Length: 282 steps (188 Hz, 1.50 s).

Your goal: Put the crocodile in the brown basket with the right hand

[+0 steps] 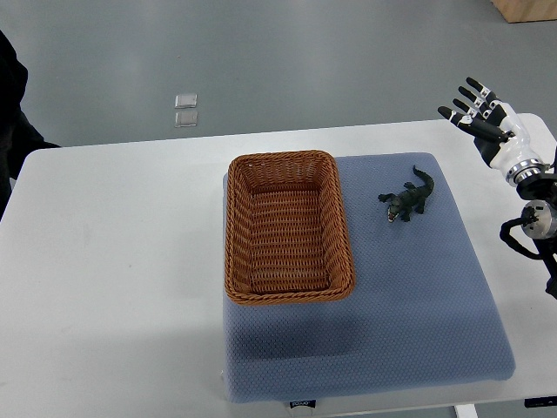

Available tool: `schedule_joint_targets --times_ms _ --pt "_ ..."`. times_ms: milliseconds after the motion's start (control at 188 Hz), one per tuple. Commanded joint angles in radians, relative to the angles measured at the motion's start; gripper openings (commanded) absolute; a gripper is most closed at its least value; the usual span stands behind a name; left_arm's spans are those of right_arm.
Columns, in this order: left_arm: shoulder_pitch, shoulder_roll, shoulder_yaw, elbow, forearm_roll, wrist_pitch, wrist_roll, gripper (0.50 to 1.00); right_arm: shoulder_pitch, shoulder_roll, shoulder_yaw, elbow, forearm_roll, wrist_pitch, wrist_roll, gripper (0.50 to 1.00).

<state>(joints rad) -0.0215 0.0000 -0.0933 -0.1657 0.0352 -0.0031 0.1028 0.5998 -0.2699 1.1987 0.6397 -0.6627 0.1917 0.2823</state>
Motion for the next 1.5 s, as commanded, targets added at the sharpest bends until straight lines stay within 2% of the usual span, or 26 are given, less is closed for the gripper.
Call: schedule_joint_targets --times_ms 0,1495 --pt "0.0 0.0 -0.002 0.0 0.0 0.0 0.0 1.0 0.0 0.0 -0.001 0.0 0.0 0.0 0.0 0.932" --pt "0.003 0.0 0.003 0.0 0.0 0.0 0.0 1.0 0.011 -0.003 0.006 -0.006 0.0 0.008 -0.003 0.932"
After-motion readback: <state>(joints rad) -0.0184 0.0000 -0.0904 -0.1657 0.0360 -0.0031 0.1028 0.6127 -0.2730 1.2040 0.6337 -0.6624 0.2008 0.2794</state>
